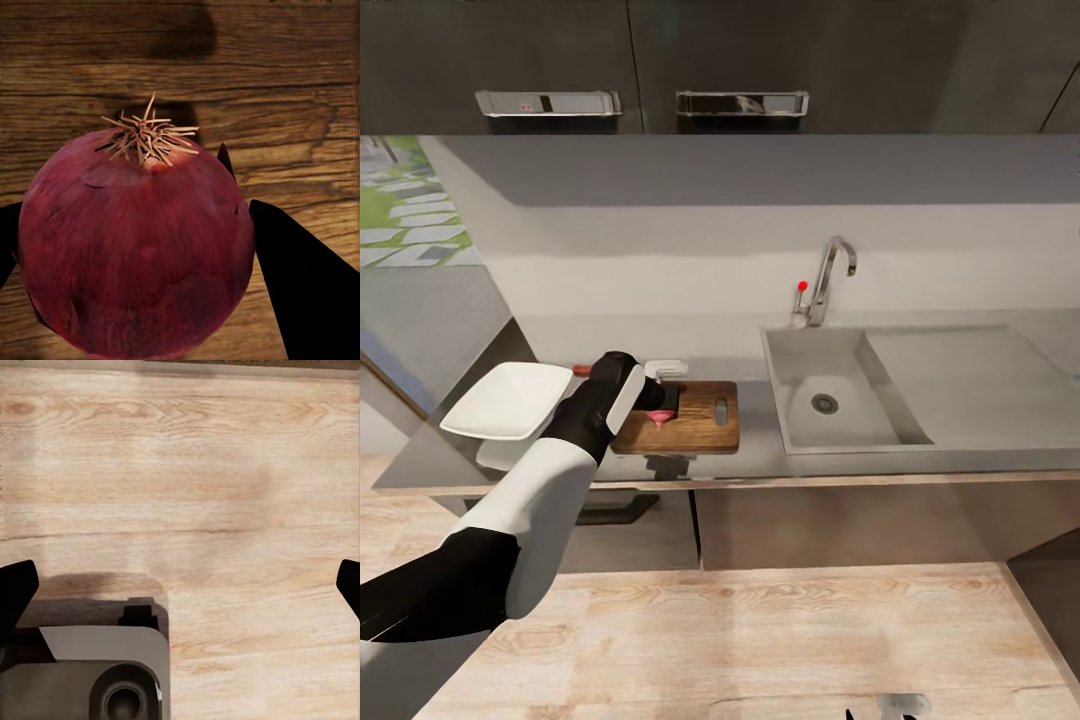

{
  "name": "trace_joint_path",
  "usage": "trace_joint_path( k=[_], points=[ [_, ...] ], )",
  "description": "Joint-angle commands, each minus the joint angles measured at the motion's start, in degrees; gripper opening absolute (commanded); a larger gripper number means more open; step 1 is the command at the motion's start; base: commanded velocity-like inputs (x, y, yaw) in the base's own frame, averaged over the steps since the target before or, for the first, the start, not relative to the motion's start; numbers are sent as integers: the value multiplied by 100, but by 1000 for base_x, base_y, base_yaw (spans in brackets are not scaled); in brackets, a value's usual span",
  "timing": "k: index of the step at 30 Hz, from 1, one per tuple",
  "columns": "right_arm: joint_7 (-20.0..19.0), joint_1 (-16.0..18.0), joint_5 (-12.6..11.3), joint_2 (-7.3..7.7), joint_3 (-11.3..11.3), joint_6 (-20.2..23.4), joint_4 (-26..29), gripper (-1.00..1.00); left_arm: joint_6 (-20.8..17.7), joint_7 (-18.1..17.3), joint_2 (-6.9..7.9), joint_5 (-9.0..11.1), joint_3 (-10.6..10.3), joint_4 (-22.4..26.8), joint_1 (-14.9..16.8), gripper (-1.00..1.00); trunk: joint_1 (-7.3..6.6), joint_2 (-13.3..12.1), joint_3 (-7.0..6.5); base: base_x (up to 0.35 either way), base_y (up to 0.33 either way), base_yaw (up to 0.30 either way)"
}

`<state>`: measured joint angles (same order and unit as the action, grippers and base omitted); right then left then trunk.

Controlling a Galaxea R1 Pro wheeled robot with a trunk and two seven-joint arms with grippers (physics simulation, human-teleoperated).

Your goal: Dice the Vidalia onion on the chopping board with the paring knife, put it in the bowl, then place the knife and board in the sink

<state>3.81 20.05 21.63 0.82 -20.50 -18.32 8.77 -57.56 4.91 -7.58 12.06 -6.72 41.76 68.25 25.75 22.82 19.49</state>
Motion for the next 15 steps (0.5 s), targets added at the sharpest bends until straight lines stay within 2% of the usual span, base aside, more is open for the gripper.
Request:
trace_joint_path(
  k=[1,15],
  points=[
    [23,5,60,-1,-33,-23,-9,100,-19,45,2,51,-13,5,4,-100,3,10,1,0,0,0],
    [8,8,60,20,-42,-28,-7,100,-19,45,2,51,-13,9,4,-100,3,10,-52,0,0,0]
  ],
)
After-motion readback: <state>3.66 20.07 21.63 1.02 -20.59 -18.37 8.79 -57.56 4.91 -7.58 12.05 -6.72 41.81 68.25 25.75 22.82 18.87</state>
